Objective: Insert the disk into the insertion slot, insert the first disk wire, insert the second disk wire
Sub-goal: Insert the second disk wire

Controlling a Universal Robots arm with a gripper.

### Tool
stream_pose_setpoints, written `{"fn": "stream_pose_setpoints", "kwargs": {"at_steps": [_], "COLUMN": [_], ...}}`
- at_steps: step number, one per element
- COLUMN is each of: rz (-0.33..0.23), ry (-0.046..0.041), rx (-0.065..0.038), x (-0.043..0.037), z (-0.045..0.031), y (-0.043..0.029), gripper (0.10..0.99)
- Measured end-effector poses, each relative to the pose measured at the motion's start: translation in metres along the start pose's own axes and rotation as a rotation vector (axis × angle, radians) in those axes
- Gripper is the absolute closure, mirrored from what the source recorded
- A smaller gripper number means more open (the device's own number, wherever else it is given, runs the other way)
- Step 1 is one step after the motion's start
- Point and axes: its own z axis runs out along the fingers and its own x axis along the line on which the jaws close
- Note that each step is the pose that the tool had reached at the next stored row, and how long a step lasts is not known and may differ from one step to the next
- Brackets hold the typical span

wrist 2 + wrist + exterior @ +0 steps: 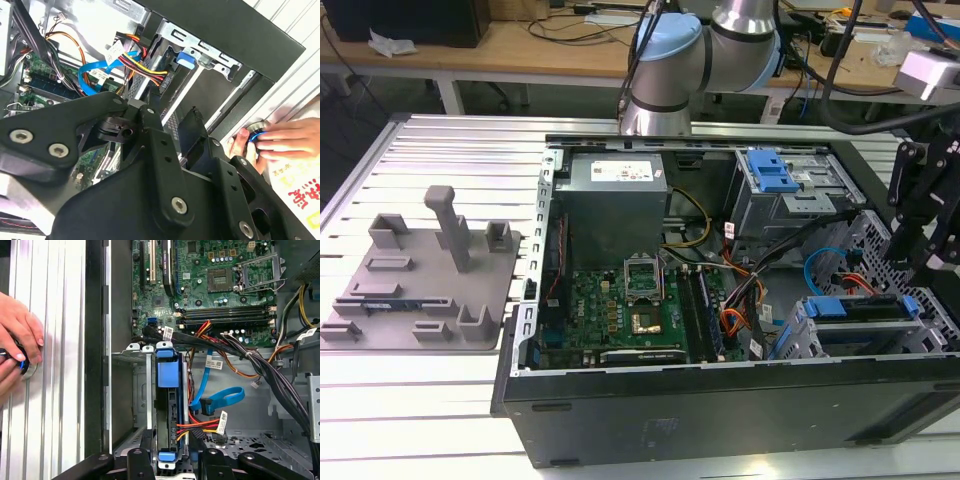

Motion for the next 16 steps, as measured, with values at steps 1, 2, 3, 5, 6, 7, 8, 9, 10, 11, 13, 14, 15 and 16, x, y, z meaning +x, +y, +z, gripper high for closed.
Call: {"fn": "stream_pose_setpoints", "kwargs": {"at_steps": [1,2,3,5,6,7,8,9,10,11,13,14,15,16], "rz": [0.0,0.0,0.0,0.001,0.002,0.005,0.009,0.018,0.021,0.022,0.023,0.023,0.023,0.017], "ry": [0.0002,0.0004,0.0005,0.0171,0.0257,0.0378,0.0434,0.0433,0.0432,0.0431,0.0428,0.0428,0.0441,0.0468], "rx": [0.0,0.0,0.0,0.0,0.0,0.01,0.029,0.069,0.085,0.09,0.095,0.096,0.096,0.095], "x": [0.0,0.0,0.0,-0.0137,-0.0215,-0.033,-0.036,-0.0366,-0.0367,-0.0367,-0.0369,-0.037,-0.037,-0.037], "z": [0.0,0.0,0.0,-0.0026,-0.0039,-0.0057,-0.006,-0.0053,-0.0045,-0.0039,-0.0016,-0.0011,-0.0005,-0.0001], "y": [0.0,0.0,0.0,0.0002,0.0003,0.0016,0.0029,0.0078,0.0125,0.0162,0.0313,0.0356,0.0397,0.0401], "gripper": [0.663,0.663,0.663,0.663,0.663,0.663,0.663,0.663,0.663,0.663,0.663,0.663,0.663,0.663]}}
